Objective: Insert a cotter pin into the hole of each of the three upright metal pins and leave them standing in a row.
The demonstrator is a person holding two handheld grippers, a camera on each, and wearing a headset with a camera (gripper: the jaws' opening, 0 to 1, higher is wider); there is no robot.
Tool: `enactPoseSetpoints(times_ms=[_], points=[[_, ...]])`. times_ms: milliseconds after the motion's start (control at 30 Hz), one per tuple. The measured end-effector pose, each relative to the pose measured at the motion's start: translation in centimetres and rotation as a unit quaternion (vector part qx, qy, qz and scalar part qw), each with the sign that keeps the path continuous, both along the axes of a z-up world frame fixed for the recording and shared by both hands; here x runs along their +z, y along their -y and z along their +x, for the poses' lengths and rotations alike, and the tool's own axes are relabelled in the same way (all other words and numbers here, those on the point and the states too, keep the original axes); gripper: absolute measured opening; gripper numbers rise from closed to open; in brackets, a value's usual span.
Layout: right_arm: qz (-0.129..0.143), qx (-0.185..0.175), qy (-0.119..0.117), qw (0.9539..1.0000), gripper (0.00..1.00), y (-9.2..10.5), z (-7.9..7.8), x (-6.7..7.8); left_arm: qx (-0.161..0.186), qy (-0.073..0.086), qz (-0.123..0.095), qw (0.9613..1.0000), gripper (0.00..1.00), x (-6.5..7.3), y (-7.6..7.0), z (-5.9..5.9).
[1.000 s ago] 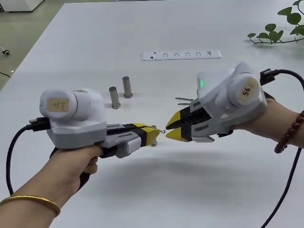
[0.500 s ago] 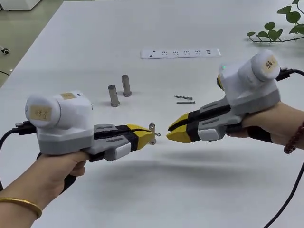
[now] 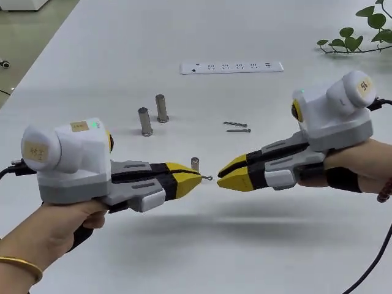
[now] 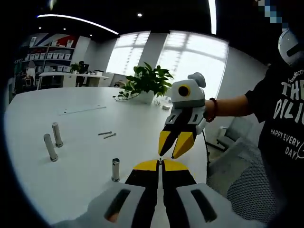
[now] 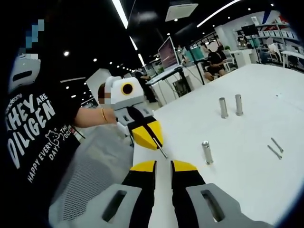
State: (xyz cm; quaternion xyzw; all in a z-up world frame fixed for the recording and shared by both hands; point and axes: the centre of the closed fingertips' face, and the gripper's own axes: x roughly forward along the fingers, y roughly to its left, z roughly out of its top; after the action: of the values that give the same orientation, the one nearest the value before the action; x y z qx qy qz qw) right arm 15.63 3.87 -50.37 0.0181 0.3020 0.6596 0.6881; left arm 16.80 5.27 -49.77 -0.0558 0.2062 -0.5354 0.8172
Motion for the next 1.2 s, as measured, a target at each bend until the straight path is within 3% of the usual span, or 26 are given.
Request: enactPoseSetpoints(times_ms=[300,367,833,1067,1200], points=[[0.004,0.027,-0.002,0.9996,0.06,-0.6,-1.1,0.0,-0.026,0.001,-0.010,0.9996,0.00,0.1,0.5,-1.1],[0.004,0.032,-0.002,0.9995,0.06,-0.7,-1.3,-0.1,-0.029,-0.003,-0.020,0.9994,0.00,0.3,0.7,-1.3],[0.006,0.049,0.008,0.9988,0.01,-1.2,-1.5,0.0,-0.039,-0.005,-0.028,0.9988,0.00,0.4,1.0,-1.8],[0.001,0.065,0.025,0.9976,0.00,-1.2,-1.8,-0.2,-0.041,-0.008,-0.029,0.9987,0.00,0.2,1.0,-1.9],[-0.009,0.075,0.046,0.9961,0.00,-1.2,-1.9,-0.3,-0.044,-0.001,-0.023,0.9988,0.00,0.1,1.0,-1.9]])
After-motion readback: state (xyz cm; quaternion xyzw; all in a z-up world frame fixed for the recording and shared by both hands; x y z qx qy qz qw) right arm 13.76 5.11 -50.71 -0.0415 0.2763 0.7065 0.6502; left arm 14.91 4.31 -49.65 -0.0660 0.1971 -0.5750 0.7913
